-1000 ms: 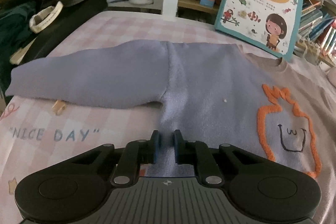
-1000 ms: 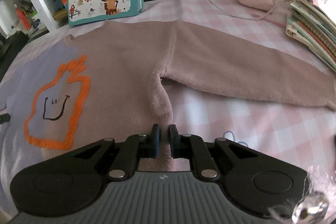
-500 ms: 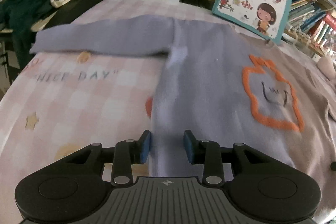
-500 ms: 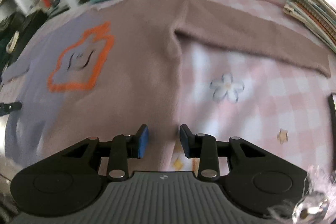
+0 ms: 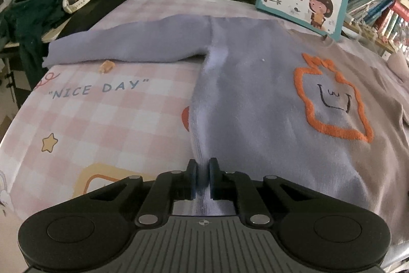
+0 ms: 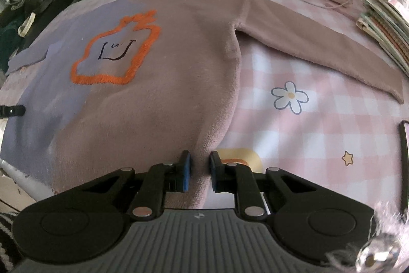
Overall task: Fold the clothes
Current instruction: 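Open both tools and raise them above the flat sweater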
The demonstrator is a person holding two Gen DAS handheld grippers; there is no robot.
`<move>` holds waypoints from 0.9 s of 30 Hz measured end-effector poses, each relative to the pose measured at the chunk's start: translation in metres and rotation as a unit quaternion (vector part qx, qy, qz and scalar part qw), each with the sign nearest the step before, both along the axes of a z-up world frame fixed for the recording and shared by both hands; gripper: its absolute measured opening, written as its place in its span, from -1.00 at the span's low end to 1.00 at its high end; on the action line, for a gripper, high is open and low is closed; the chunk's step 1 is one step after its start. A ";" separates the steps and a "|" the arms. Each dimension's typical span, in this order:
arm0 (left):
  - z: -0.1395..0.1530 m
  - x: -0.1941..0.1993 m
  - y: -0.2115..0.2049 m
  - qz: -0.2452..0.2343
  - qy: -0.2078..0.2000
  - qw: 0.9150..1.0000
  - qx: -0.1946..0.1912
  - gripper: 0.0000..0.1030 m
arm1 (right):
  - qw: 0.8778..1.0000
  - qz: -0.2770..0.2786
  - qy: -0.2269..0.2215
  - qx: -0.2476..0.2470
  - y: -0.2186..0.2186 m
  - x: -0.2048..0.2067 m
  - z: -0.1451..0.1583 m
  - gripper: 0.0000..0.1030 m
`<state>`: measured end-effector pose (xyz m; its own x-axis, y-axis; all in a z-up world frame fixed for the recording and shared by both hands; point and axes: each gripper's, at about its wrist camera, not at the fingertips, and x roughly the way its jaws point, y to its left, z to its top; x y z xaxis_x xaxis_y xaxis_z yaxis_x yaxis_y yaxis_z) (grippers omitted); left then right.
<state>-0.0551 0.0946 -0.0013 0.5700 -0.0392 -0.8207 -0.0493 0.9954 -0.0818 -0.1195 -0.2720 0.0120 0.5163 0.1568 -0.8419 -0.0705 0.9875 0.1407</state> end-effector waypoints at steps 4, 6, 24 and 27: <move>0.000 -0.002 0.001 0.010 -0.001 1.000 -0.006 -0.77 | 1.000 -0.002 -0.002 -0.007 0.002 -0.001 0.000 -0.60; 0.004 -0.005 -0.002 0.015 -0.004 1.000 0.008 -0.73 | 1.000 -0.007 -0.003 -0.014 0.004 -0.001 0.002 -0.53; 0.034 -0.040 -0.072 -0.106 -0.076 0.983 0.127 0.73 | 0.993 -0.003 -0.082 -0.080 0.039 -0.012 0.020 0.87; 0.032 -0.039 -0.084 -0.164 -0.082 0.974 0.135 0.73 | 0.994 -0.026 -0.080 -0.076 0.040 -0.013 0.020 0.88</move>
